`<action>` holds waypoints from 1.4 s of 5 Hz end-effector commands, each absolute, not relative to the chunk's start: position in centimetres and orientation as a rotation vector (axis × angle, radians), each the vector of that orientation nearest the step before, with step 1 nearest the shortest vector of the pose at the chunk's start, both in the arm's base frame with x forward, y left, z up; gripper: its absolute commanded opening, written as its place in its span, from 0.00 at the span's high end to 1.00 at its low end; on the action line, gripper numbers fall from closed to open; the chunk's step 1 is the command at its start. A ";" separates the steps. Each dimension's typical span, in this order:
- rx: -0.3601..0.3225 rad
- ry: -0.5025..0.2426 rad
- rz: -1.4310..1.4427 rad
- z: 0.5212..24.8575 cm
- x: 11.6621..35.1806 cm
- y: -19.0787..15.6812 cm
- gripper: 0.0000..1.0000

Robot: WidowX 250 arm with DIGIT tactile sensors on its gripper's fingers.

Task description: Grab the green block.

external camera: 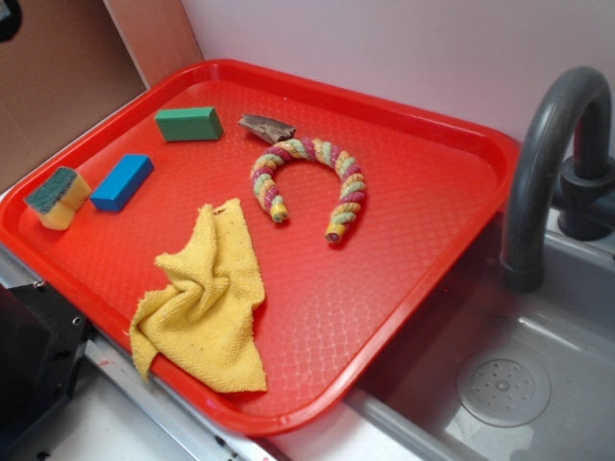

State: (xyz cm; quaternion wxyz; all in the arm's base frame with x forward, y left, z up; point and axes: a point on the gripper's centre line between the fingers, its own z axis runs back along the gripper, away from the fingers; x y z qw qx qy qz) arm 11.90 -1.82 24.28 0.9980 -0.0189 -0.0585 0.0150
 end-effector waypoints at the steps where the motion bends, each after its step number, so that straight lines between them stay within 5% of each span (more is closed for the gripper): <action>1: -0.038 -0.117 0.030 24.3 11.9 -1.8 0.00; 3: -0.016 -0.116 -0.236 23.1 15.0 2.4 0.00; 5: -0.097 -0.115 -0.659 20.8 20.6 7.4 0.00; 7: -0.018 -0.101 -0.845 17.0 25.3 8.6 0.00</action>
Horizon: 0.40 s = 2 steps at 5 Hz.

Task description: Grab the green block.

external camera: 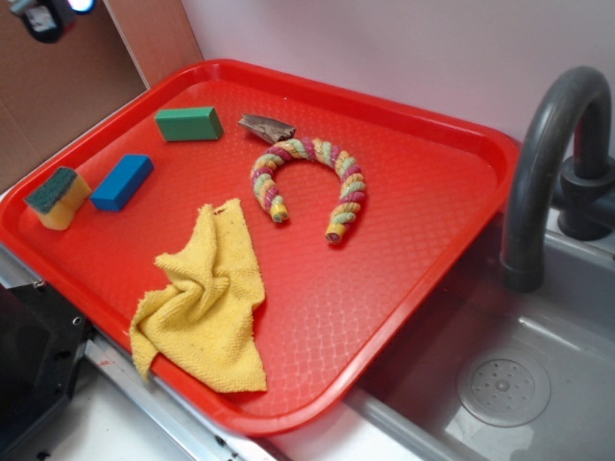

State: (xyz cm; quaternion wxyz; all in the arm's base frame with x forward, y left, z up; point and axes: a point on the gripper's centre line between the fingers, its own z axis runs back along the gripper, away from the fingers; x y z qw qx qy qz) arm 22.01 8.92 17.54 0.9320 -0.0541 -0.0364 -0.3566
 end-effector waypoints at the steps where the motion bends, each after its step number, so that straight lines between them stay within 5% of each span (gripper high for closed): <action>1: 0.073 -0.056 -0.837 15.2 27.0 9.3 0.00; 2: 0.084 -0.035 -0.836 13.7 28.3 9.9 0.00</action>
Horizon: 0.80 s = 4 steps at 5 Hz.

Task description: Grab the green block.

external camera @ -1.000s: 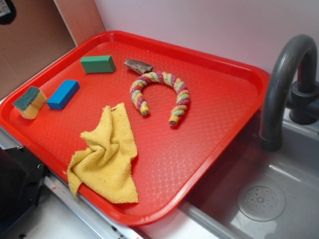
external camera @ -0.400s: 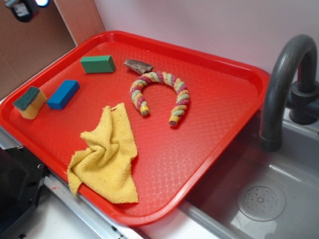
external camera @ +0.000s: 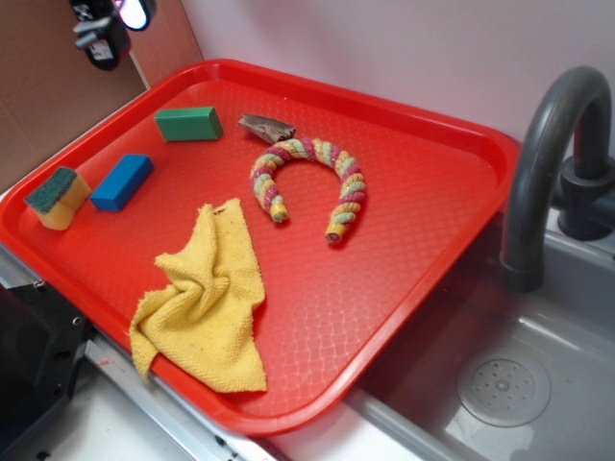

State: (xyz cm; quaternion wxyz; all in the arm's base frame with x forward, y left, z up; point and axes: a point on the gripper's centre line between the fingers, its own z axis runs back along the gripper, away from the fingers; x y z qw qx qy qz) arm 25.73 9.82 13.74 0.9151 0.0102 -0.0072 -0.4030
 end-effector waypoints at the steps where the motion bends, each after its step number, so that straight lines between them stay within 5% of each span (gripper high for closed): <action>1: 0.059 -0.015 -0.869 12.2 28.4 9.9 0.00; 4: 0.070 0.056 -0.909 6.9 28.1 9.3 0.00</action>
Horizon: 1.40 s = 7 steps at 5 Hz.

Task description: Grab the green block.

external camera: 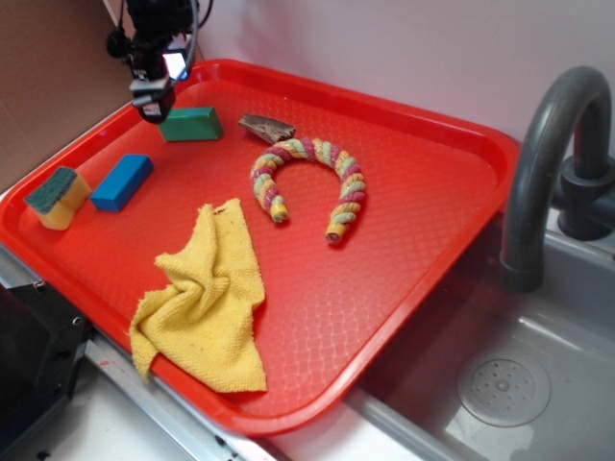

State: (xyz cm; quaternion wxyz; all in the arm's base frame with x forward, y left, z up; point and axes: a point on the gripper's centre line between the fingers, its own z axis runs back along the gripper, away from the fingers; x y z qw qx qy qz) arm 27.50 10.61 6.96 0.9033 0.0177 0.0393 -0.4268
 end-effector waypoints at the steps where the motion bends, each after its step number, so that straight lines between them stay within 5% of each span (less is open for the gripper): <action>1: 0.096 0.086 -0.956 5.7 27.9 8.9 0.00; 2: 0.139 0.091 -0.965 5.0 28.4 8.6 0.00; 3: 0.187 0.093 -0.896 4.0 28.9 8.3 1.00; 5: 0.204 0.076 -0.850 3.8 29.0 8.4 1.00; 6: 0.144 0.000 -0.658 8.6 29.7 10.0 1.00; 7: 0.170 -0.032 -0.404 13.7 29.9 10.6 1.00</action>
